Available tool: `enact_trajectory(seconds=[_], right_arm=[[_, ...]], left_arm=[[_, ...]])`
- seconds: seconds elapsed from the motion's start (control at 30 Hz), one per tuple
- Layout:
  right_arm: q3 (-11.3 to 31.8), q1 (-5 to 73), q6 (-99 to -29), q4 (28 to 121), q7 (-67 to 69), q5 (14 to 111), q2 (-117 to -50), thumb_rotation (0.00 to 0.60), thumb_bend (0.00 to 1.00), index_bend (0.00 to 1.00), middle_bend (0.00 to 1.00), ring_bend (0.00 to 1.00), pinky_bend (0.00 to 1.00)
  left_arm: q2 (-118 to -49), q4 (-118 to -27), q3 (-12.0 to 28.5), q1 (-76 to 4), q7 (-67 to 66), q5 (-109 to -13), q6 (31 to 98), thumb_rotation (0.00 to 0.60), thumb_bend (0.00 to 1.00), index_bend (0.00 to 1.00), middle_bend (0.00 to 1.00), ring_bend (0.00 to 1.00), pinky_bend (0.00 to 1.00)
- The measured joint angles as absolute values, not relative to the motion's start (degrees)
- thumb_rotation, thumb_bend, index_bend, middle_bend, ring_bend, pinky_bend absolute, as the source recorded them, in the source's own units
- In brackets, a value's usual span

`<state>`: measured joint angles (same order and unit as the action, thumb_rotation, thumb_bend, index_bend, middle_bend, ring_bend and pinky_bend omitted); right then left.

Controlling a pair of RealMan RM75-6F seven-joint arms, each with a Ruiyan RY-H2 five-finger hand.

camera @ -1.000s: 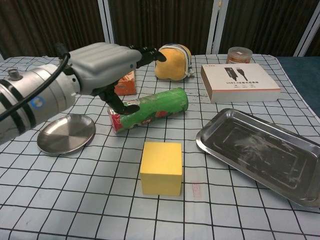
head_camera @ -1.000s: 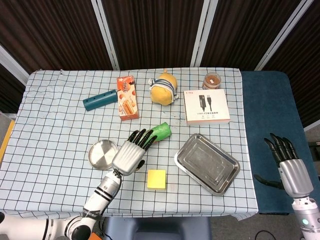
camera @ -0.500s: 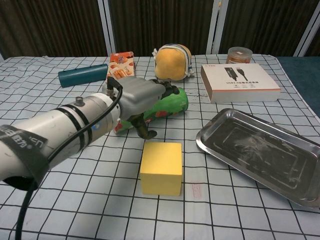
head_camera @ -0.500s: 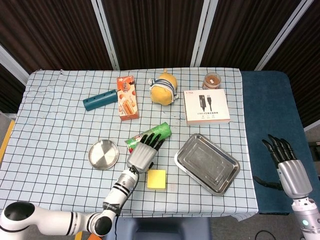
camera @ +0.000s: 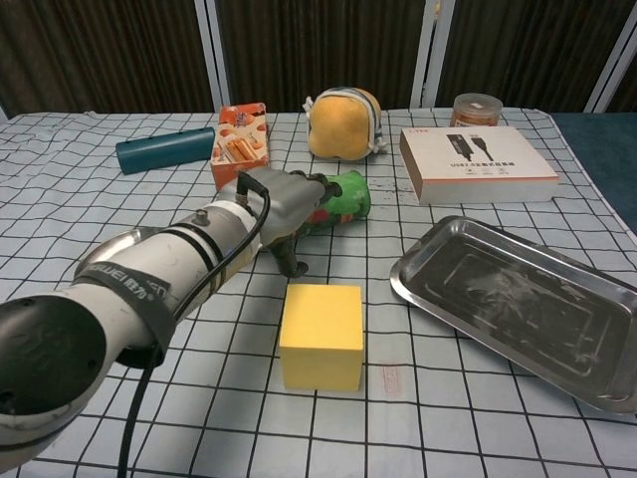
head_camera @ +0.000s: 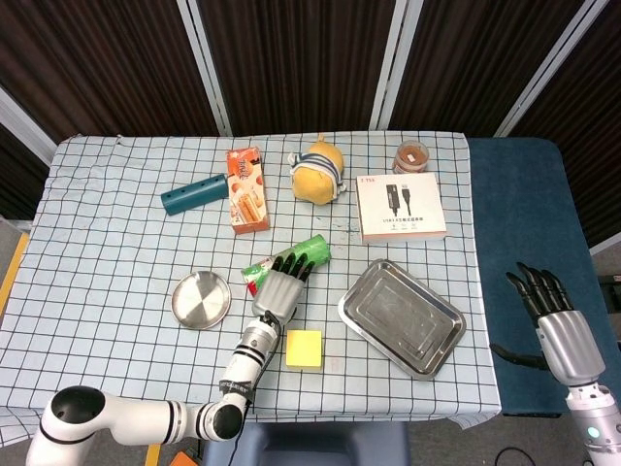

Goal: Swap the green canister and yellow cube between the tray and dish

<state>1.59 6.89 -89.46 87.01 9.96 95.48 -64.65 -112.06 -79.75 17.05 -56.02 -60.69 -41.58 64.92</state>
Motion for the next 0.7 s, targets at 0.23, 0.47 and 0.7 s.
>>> enact_trajectory(seconds=[0.23, 0.47, 0.7], right_arm=[[1.44, 6.94, -89.39, 87.09, 10.23, 95.66, -64.44, 0.600, 0.11, 0.00, 0.00, 0.00, 0.00], [1.38, 7.10, -88.96, 87.22, 10.43, 95.54, -64.27, 0.600, 0.11, 0.00, 0.00, 0.00, 0.00], [1.37, 7.27, -88.46, 87.28, 10.25, 95.31, -64.22, 0.600, 0.11, 0.00, 0.00, 0.00, 0.00]], left_arm=[[-114.97, -72.47, 17.07, -57.12, -59.40, -42.50, 65.85, 0.600, 0.31, 0.00, 0.00, 0.00, 0.18], [-118.59, -62.36, 16.94, -57.63, -56.10, -46.00, 67.27, 0.600, 0.32, 0.00, 0.12, 0.09, 0.31], [-122.43, -51.20, 16.62, -57.40, -51.52, -49.52, 66.56, 0.600, 0.32, 0.00, 0.18, 0.18, 0.38]])
